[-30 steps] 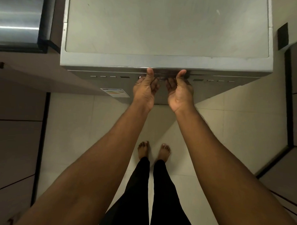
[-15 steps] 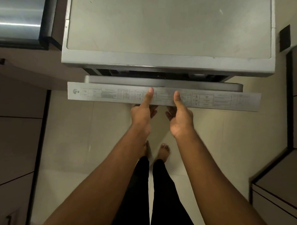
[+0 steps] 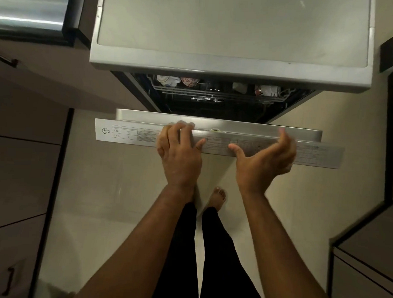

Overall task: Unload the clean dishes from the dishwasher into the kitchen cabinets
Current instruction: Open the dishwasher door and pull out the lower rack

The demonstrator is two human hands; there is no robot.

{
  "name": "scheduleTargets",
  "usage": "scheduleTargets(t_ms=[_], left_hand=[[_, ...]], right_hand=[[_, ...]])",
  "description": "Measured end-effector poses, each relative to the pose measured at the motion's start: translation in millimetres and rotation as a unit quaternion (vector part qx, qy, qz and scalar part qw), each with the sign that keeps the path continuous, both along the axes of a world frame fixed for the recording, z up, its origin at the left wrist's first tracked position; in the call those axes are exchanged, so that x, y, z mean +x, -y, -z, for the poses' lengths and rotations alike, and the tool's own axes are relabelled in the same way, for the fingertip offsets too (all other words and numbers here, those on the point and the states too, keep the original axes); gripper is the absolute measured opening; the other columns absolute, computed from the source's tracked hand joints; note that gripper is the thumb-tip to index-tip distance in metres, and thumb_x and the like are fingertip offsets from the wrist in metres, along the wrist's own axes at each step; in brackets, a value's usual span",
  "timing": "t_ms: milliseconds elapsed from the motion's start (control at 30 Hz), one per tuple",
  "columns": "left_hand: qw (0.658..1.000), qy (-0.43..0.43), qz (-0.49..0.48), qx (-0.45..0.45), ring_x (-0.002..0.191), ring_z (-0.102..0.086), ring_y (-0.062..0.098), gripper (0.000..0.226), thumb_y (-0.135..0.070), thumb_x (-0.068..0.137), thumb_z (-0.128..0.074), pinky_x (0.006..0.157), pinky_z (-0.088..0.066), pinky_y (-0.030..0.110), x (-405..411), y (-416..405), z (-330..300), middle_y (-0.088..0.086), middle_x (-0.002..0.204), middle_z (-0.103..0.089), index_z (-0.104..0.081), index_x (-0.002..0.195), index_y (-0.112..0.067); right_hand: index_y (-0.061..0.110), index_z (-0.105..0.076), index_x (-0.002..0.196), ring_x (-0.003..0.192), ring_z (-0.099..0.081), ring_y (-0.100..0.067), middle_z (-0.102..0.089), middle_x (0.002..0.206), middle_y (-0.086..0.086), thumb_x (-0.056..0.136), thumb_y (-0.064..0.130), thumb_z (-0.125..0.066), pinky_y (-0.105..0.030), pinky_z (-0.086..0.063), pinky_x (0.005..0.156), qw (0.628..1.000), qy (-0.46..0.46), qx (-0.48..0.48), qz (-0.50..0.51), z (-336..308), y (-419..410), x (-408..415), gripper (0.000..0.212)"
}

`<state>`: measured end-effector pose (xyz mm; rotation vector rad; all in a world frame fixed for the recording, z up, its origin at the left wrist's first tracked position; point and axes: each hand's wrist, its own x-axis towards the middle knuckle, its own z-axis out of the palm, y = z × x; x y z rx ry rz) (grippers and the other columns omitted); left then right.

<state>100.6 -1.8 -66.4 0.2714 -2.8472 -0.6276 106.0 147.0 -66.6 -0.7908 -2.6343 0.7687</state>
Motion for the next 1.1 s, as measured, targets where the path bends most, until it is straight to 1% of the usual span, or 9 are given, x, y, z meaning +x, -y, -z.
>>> scheduleTargets(t_ms=[100, 133, 200, 267, 400, 533, 667, 867, 1100], left_hand=[[0.997, -0.029, 0.072, 0.002, 0.113, -0.05, 0.025, 0.04, -0.047, 0.086, -0.063, 0.103, -0.034, 0.038, -3.3, 13.9, -2.6, 0.005, 0.113, -0.059, -0.063, 0.111, -0.015], [0.995, -0.029, 0.089, 0.019, 0.106, -0.052, 0.025, 0.039, -0.045, 0.083, -0.067, 0.097, -0.037, 0.036, -5.9, 18.8, -4.1, 0.005, 0.108, -0.061, -0.063, 0.107, -0.013], [0.993, -0.017, 0.109, 0.045, 0.097, -0.053, 0.023, 0.039, -0.04, 0.078, -0.075, 0.087, -0.041, 0.034, -9.3, 26.9, -6.6, 0.003, 0.101, -0.062, -0.064, 0.102, -0.012], [0.991, 0.001, 0.13, 0.04, 0.094, -0.053, 0.022, 0.039, -0.041, 0.077, -0.077, 0.083, -0.044, 0.035, -10.0, 32.9, -4.5, 0.0, 0.098, -0.063, -0.067, 0.102, -0.014], [0.986, 0.015, 0.162, 0.039, 0.097, -0.056, 0.021, 0.035, -0.044, 0.077, -0.075, 0.086, -0.043, 0.036, -3.1, 42.5, 6.5, -0.005, 0.099, -0.068, -0.073, 0.101, -0.02], [0.984, 0.032, 0.169, 0.053, 0.095, -0.056, 0.021, 0.033, -0.042, 0.075, -0.078, 0.084, -0.045, 0.038, 11.0, 47.2, 14.8, -0.004, 0.093, -0.068, -0.075, 0.098, -0.02], [0.982, 0.07, 0.143, 0.103, 0.093, -0.054, 0.021, 0.031, -0.04, 0.071, -0.081, 0.082, -0.045, 0.038, 28.9, 49.1, 20.8, -0.002, 0.084, -0.063, -0.075, 0.093, -0.019], [0.979, 0.117, 0.127, 0.104, 0.099, -0.052, 0.019, 0.032, -0.044, 0.07, -0.082, 0.084, -0.04, 0.035, 52.0, 50.7, 24.9, -0.006, 0.09, -0.065, -0.076, 0.094, -0.025], [0.979, 0.147, 0.092, 0.11, 0.102, -0.05, 0.016, 0.033, -0.042, 0.068, -0.084, 0.091, -0.043, 0.038, 96.6, 47.9, 43.4, -0.011, 0.098, -0.067, -0.077, 0.097, -0.028]], right_hand=[[0.013, -0.054, 0.126, 0.124, -0.046, -0.029, -0.054, 0.129, -0.012, 0.077, 0.06, -0.068, -0.048, -0.03, 0.107, 0.988, -0.02, 0.057, -0.139, 8.2, -11.2, 3.6, 0.069], [0.013, -0.06, 0.12, 0.119, -0.049, -0.029, -0.058, 0.122, -0.009, 0.08, 0.056, -0.068, -0.047, -0.031, 0.107, 0.982, -0.027, 0.067, -0.174, 10.7, -13.3, 4.4, 0.059], [0.014, -0.065, 0.115, 0.113, -0.052, -0.027, -0.062, 0.116, -0.007, 0.083, 0.051, -0.067, -0.045, -0.033, 0.107, 0.974, -0.034, 0.08, -0.208, 13.2, -15.4, 7.1, 0.049], [0.014, -0.066, 0.114, 0.111, -0.052, -0.026, -0.062, 0.113, -0.007, 0.084, 0.05, -0.068, -0.046, -0.037, 0.106, 0.973, -0.031, 0.08, -0.216, 13.2, -16.4, 10.7, 0.047], [0.013, -0.068, 0.112, 0.109, -0.052, -0.027, -0.061, 0.11, -0.007, 0.082, 0.047, -0.07, -0.048, -0.043, 0.1, 0.972, -0.014, 0.073, -0.221, 15.6, -16.1, 23.0, 0.045], [0.014, -0.068, 0.11, 0.107, -0.053, -0.027, -0.062, 0.109, -0.006, 0.081, 0.045, -0.072, -0.041, -0.047, 0.095, 0.972, 0.0, 0.064, -0.225, 20.7, -14.8, 38.8, 0.043], [0.012, -0.068, 0.111, 0.107, -0.054, -0.024, -0.063, 0.109, -0.005, 0.081, 0.042, -0.073, -0.036, -0.046, 0.093, 0.969, 0.007, 0.046, -0.241, 26.4, -12.7, 59.0, 0.043], [0.008, -0.068, 0.115, 0.108, -0.053, -0.026, -0.062, 0.112, -0.008, 0.085, 0.036, -0.073, -0.038, -0.047, 0.092, 0.964, 0.02, 0.042, -0.262, 36.1, -12.9, 89.0, 0.042], [0.011, -0.067, 0.118, 0.11, -0.053, -0.025, -0.063, 0.112, -0.006, 0.085, 0.035, -0.072, -0.038, -0.049, 0.092, 0.958, 0.048, 0.045, -0.281, 58.3, -15.4, 131.2, 0.041]])
